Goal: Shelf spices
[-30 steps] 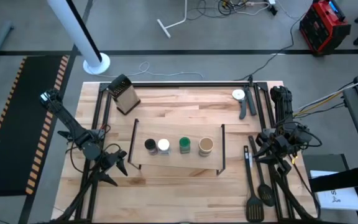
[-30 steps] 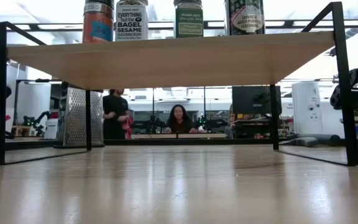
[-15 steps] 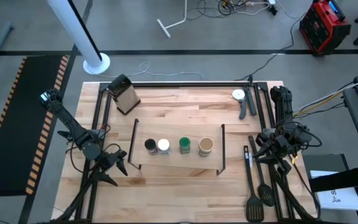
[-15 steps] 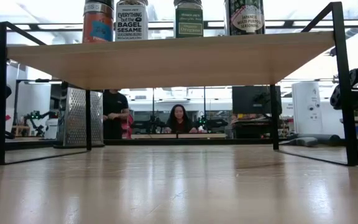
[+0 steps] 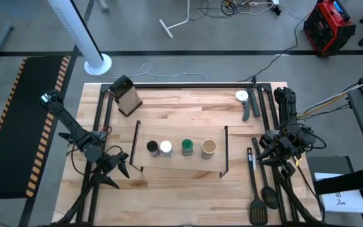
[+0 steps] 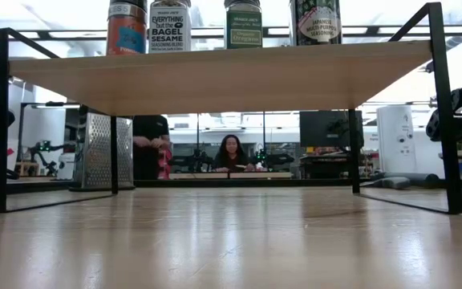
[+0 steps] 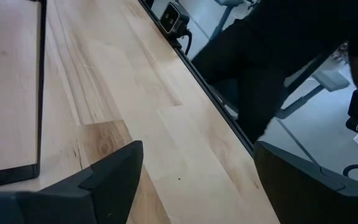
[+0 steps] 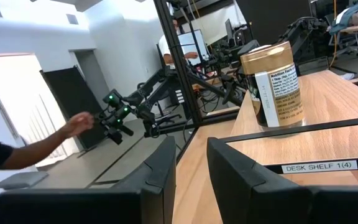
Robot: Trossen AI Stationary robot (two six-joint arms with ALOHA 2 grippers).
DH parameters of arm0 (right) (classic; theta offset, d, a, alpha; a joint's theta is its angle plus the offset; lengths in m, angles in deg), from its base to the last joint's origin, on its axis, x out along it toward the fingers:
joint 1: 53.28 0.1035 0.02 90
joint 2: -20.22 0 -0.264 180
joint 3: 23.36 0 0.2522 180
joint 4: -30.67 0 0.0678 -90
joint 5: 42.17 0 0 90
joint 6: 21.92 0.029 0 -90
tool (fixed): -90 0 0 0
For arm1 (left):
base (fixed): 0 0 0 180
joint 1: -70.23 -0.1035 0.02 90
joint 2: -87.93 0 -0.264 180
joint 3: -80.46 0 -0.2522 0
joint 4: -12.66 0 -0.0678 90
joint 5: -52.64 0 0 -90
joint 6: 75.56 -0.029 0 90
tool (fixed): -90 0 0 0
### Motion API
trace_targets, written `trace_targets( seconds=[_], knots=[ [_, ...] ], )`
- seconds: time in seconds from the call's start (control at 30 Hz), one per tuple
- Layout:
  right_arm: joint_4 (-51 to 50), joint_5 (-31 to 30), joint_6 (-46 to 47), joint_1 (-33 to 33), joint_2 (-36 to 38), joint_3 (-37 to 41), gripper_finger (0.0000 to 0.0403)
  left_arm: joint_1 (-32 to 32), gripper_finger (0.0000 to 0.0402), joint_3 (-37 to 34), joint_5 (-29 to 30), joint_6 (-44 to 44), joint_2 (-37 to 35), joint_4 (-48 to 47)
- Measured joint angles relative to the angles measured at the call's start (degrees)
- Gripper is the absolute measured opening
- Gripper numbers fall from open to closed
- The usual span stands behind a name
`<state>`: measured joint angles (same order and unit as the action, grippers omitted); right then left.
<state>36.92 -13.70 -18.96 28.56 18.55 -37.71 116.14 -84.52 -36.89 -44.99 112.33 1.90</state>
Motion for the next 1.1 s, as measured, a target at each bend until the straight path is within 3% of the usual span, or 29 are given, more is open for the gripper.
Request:
trace_targets(
  seconds=[0.43, 0.57, 0.67, 0.73, 0.83, 1.1],
  knots=[
    [-0.02, -0.01, -1.49, -0.01, 0.00, 0.01, 0.0073, 0.02, 0.0295, 0.02, 1.13, -1.45, 0.00, 0.05],
    [0.35, -0.01, 0.13, -0.01, -0.01, 0.00, 0.0073, 0.15, 0.0295, -0.04, 18.44, 0.93, 0.02, 6.55],
    [0.64, -0.01, 1.50, 0.00, -0.01, -0.01, 0.0073, -0.09, 0.0295, -0.06, 36.27, 5.53, 0.05, 14.47],
    [1.00, -0.04, 1.55, -0.01, 0.01, 0.01, 0.0073, -0.05, 0.0295, 0.13, 42.65, 7.99, -0.12, 18.48],
    [1.77, -0.03, 1.55, -0.01, 0.01, 0.00, 0.0073, -0.04, 0.0295, 0.04, 46.19, 8.93, 0.04, 21.88],
    [1.75, -0.04, 1.55, -0.01, 0.01, 0.01, 0.0073, 0.02, 0.0295, 0.04, 45.16, 8.74, 0.23, 22.50]
  ],
)
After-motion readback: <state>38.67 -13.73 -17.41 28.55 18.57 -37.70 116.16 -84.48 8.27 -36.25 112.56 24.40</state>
